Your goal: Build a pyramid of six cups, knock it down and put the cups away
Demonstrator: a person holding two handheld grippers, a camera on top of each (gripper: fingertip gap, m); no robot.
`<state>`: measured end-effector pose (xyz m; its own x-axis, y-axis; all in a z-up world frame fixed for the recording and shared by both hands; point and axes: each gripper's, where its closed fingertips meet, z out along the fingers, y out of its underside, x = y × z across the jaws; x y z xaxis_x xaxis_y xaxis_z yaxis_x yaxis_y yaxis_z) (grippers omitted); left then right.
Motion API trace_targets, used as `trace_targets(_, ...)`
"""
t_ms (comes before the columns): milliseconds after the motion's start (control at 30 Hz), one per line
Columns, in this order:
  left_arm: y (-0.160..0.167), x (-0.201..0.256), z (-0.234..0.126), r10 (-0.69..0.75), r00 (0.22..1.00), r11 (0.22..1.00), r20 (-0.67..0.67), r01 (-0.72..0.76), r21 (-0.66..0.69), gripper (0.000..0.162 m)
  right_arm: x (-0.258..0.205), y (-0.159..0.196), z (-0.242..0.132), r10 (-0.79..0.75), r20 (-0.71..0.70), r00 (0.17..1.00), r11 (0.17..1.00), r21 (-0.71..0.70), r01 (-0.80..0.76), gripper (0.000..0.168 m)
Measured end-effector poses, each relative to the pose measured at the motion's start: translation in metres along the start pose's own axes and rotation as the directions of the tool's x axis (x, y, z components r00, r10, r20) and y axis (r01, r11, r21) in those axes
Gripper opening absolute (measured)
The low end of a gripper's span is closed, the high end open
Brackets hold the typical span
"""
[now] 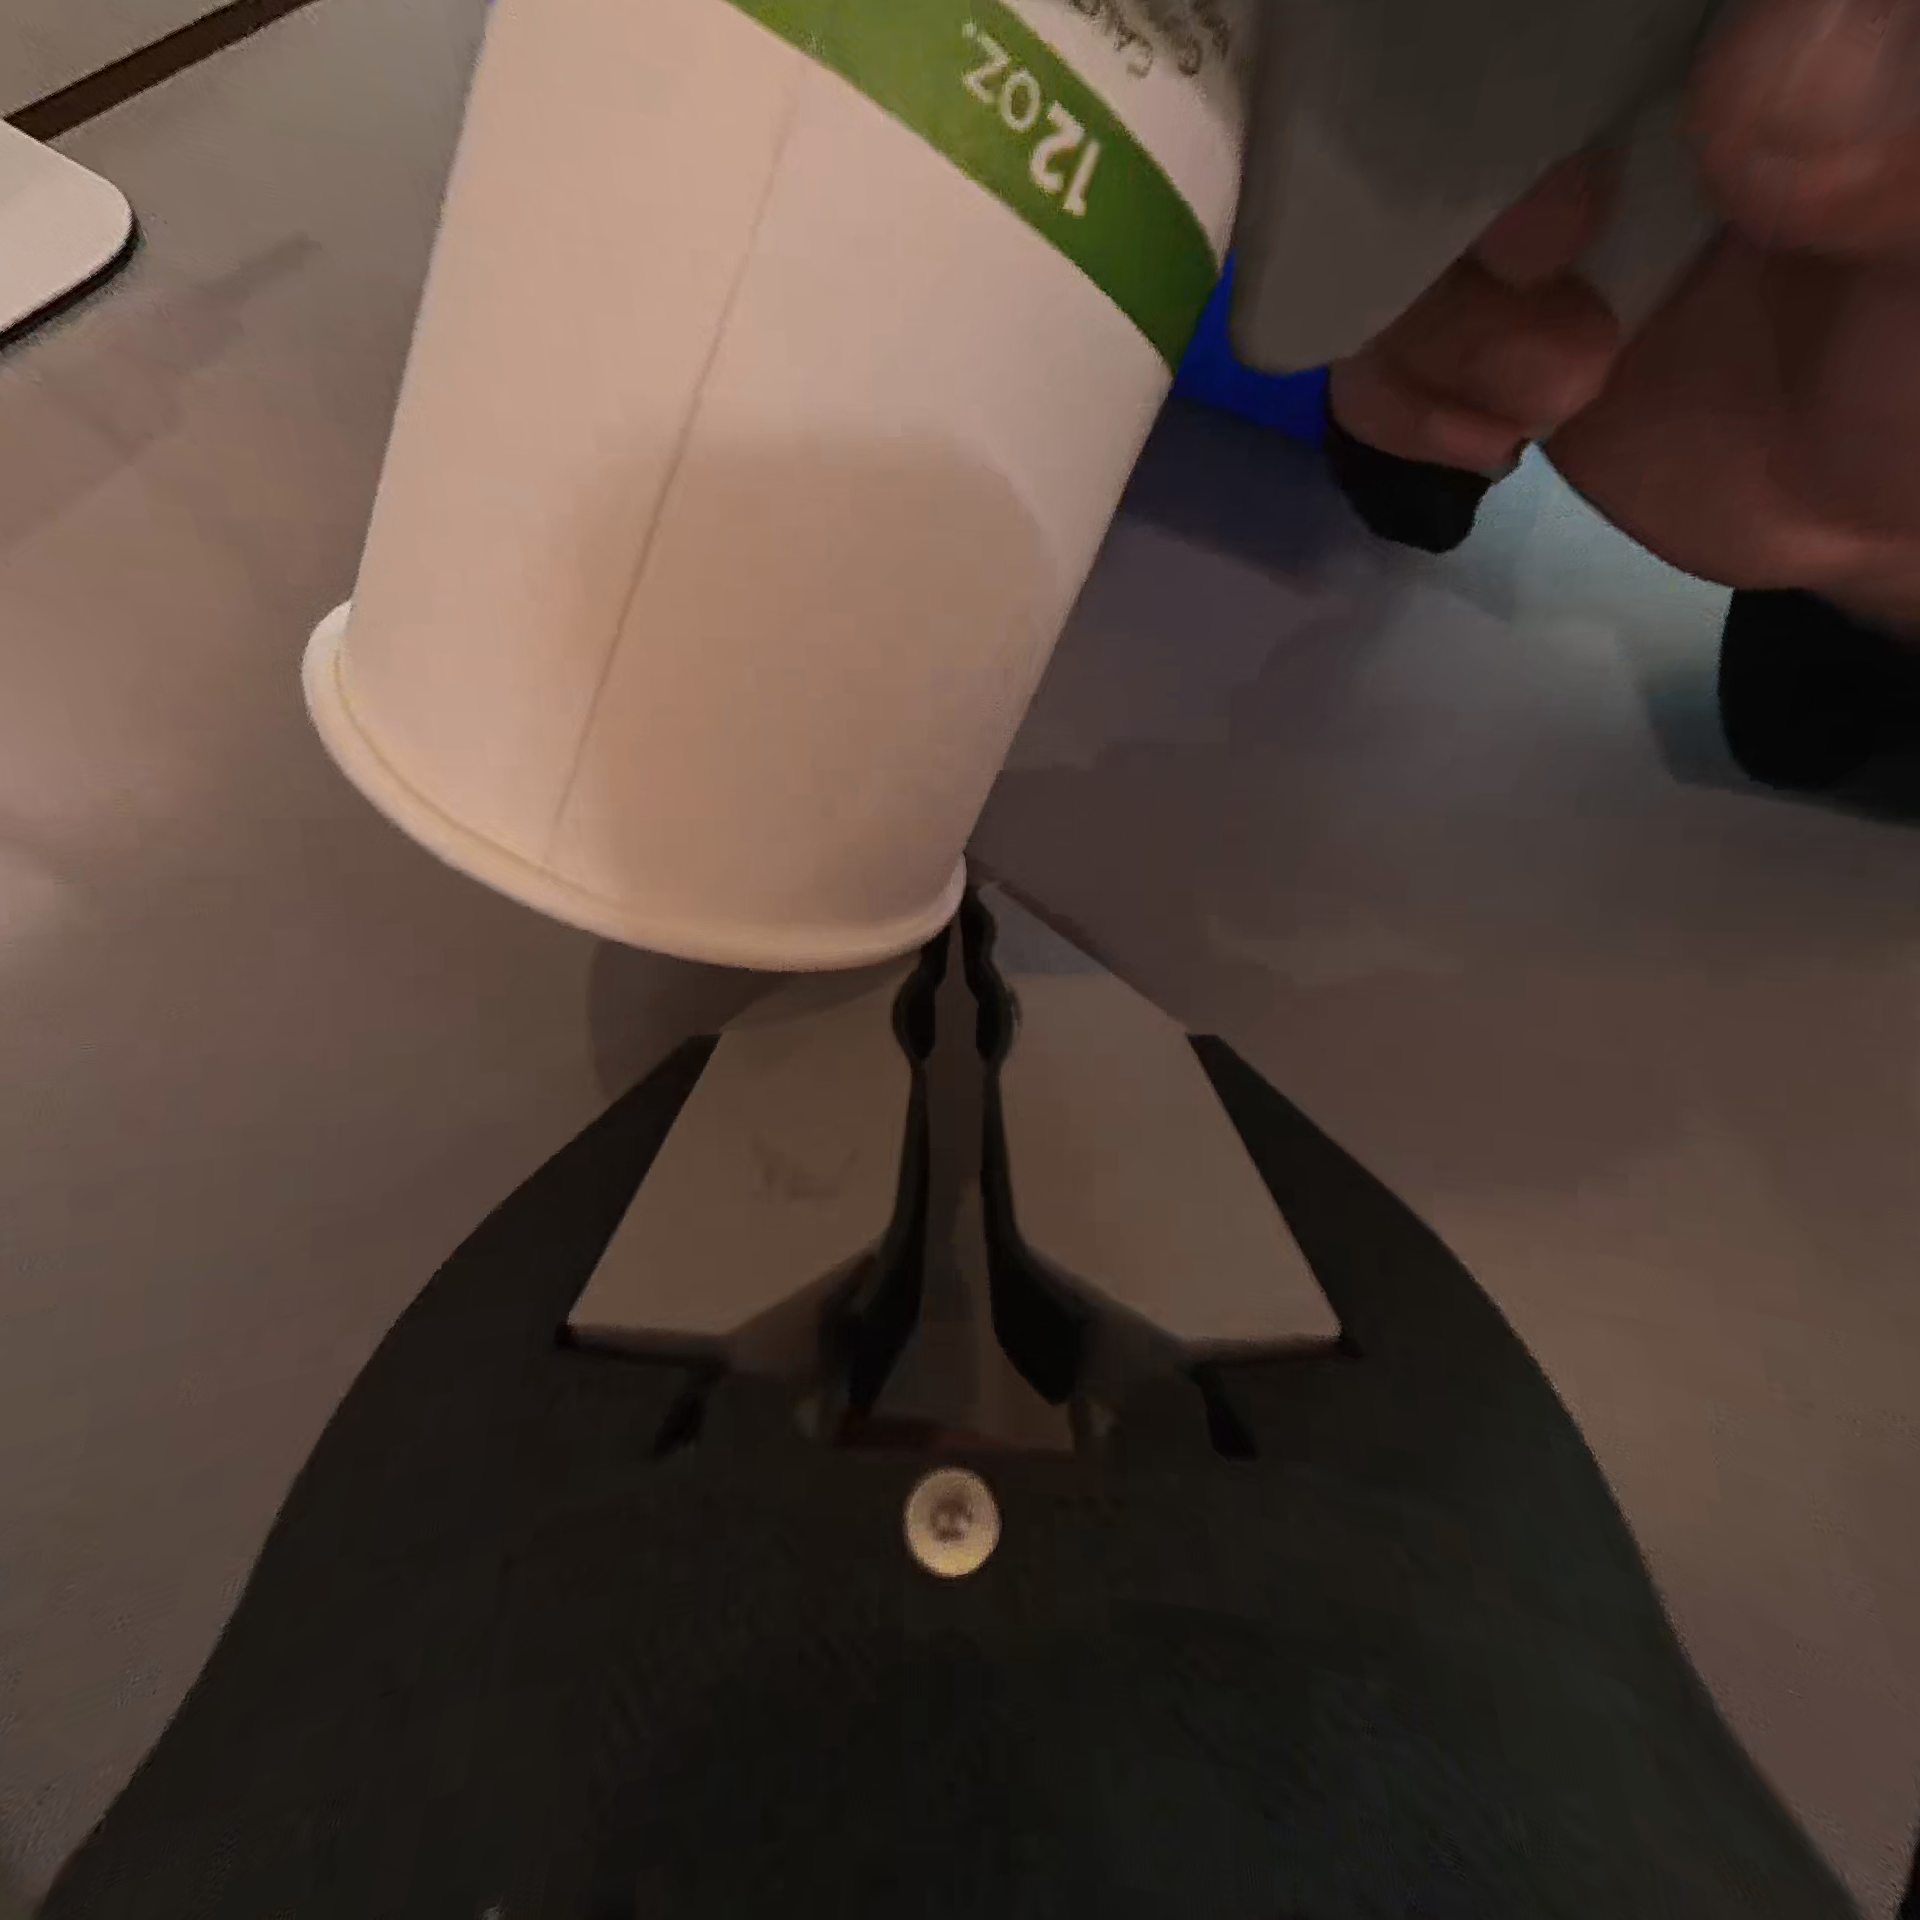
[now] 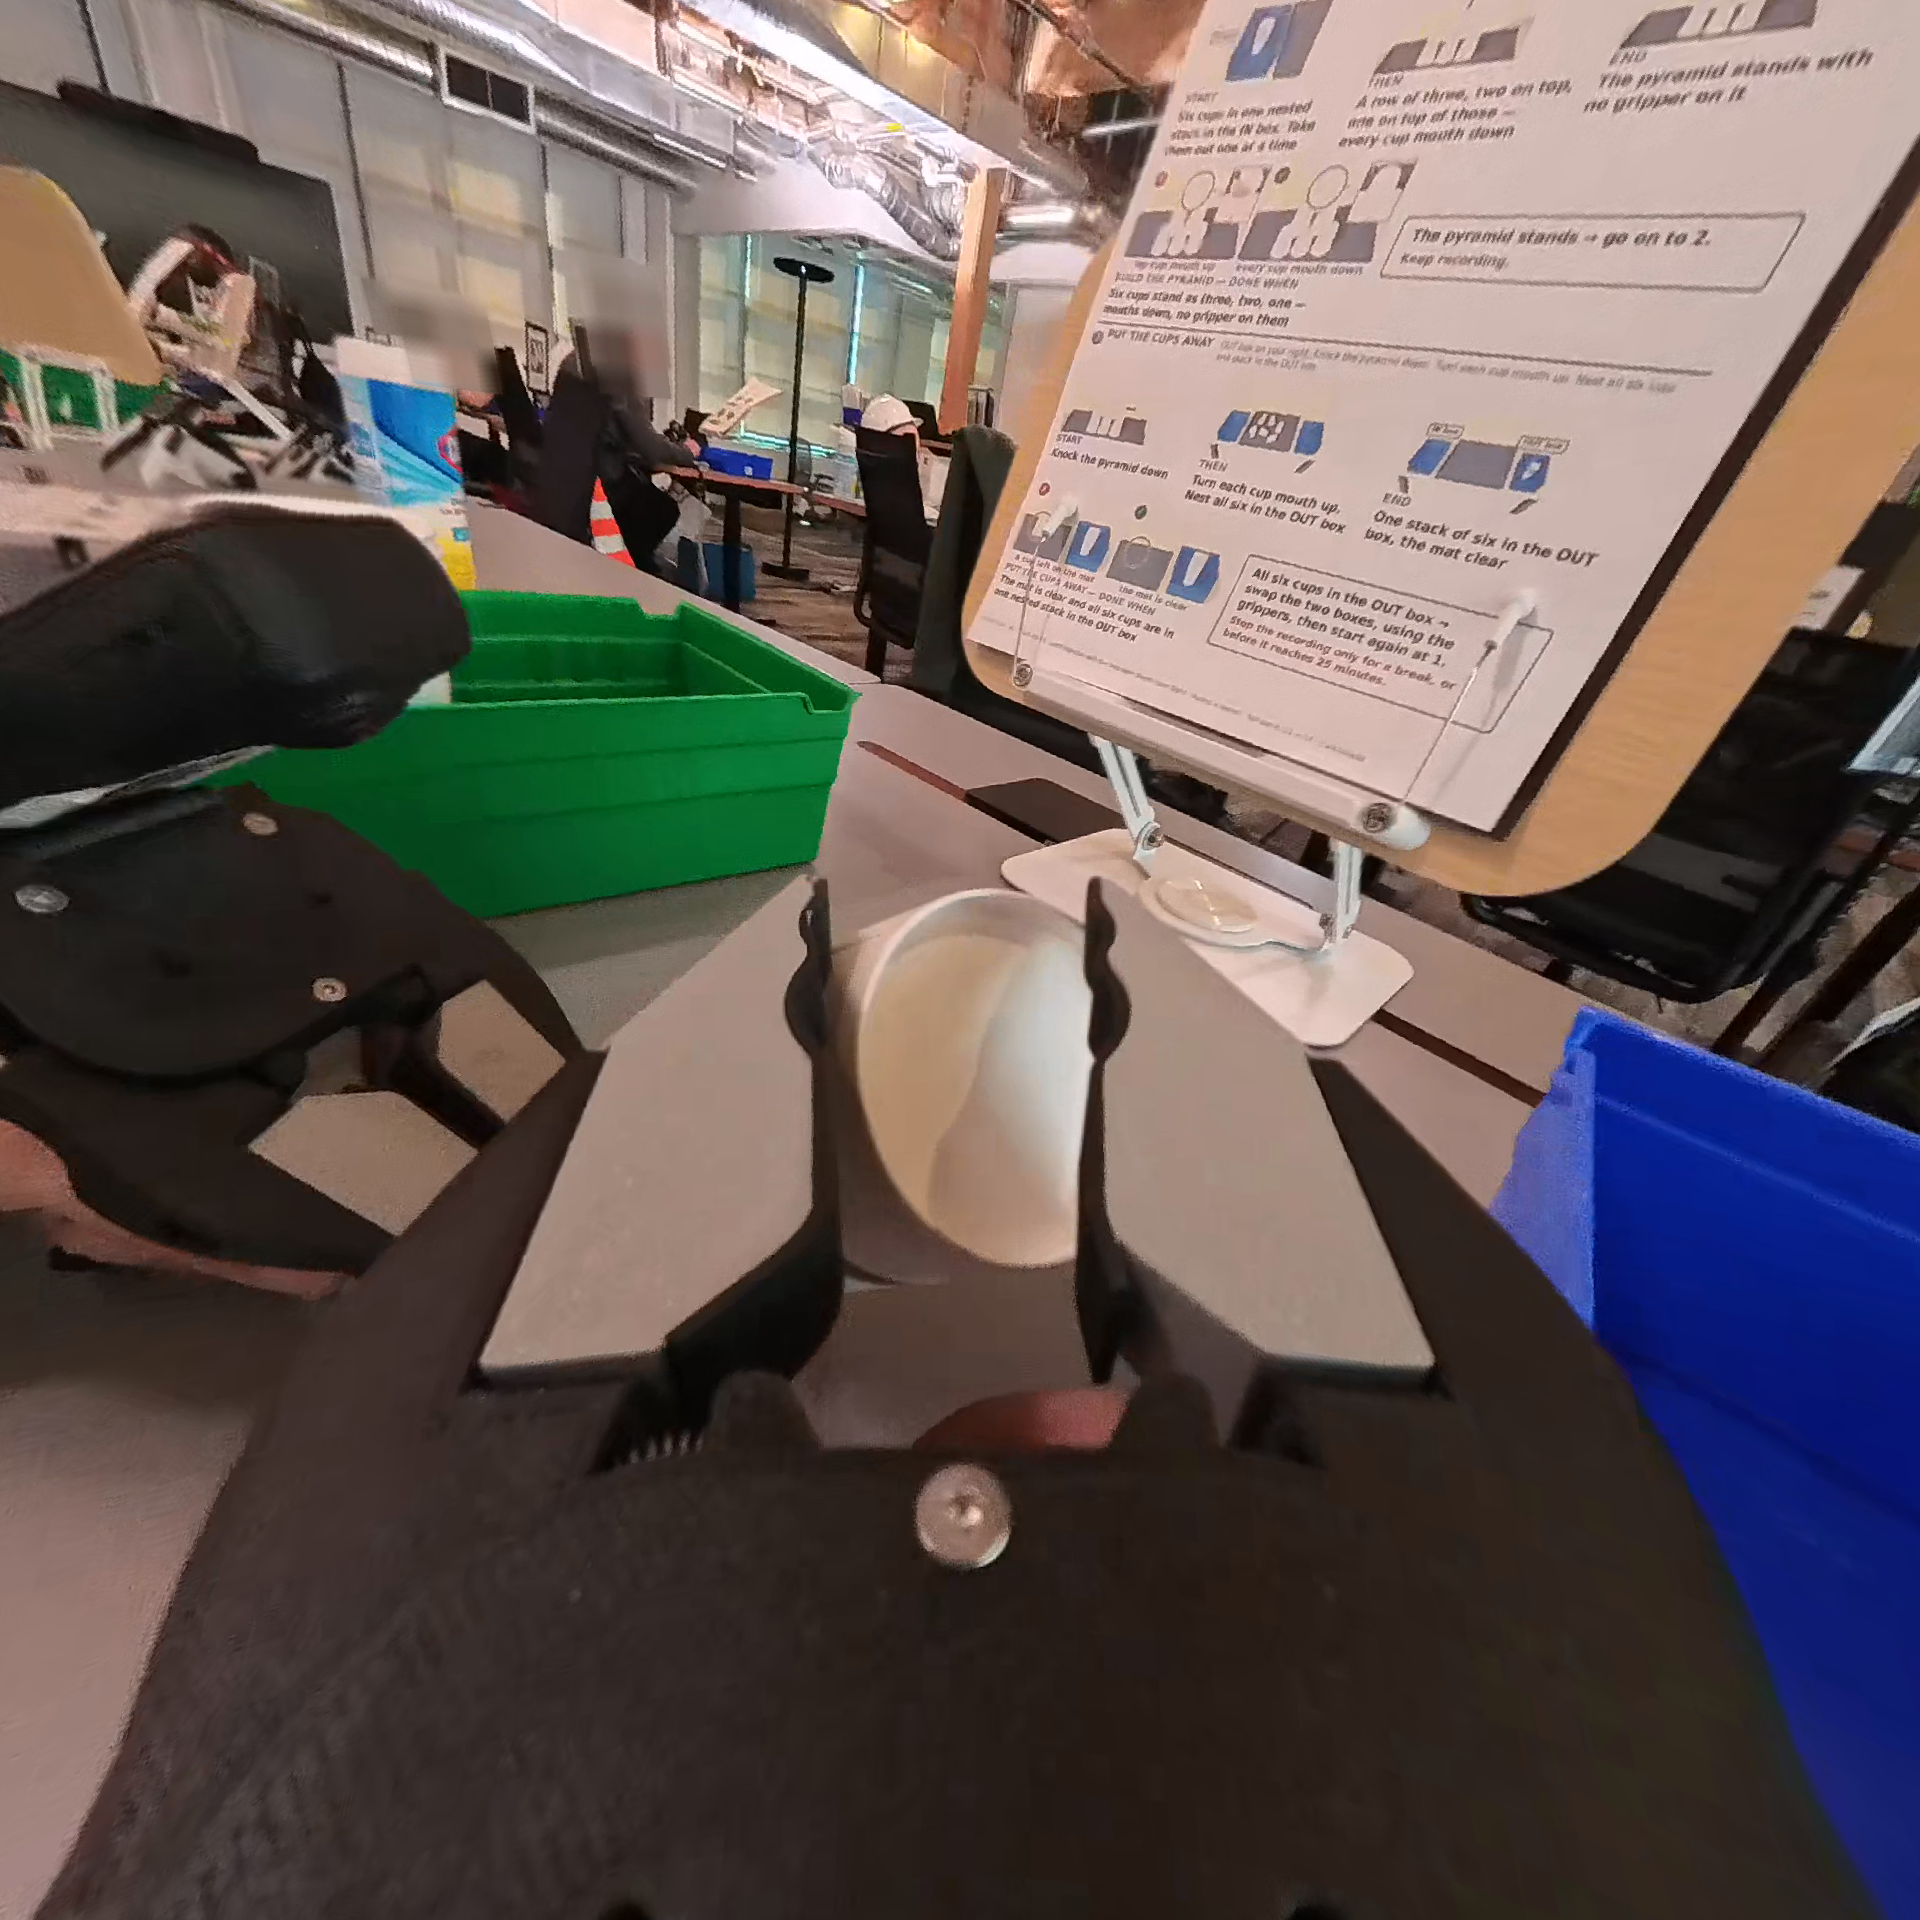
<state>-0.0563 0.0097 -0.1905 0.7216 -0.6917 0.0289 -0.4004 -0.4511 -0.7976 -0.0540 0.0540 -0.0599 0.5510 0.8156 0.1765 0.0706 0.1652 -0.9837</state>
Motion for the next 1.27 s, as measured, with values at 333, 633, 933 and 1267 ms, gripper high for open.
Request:
trace_targets(333, 0.010, -0.001, 0.008, 0.031, 0.999, 0.996, 0.038, -0.028, -0.086, 0.016, 0.000, -0.008, -0.007, -0.119, -0.032, 0.992, 0.993, 0.024, 0.119, 0.000)
trace_targets(633, 0.009, 0.002, 0.008, 0.055, 0.998, 0.995, 0.035, -0.052, -0.081, 0.000, -0.037, 0.031, 0.006, -0.125, 0.170, 0.977, 0.978, -0.144, 0.150, 0.000)
trace_targets(933, -0.027, -0.077, -0.031, -0.054, 0.952, 0.994, 0.301, 0.021, 0.111, 0.021, -0.017, 0.031, 0.005, -0.040, 0.077, 0.996, 0.991, -0.127, 0.050, 0.000)
trace_targets(1267, -0.075, -0.209, 0.038, -0.428, 0.894, 0.903, 0.131, 0.419, 0.095, 0.073, -0.020, 0.016, 0.000, 0.050, 0.108, 0.993, 0.996, -0.077, -0.042, 0.000)
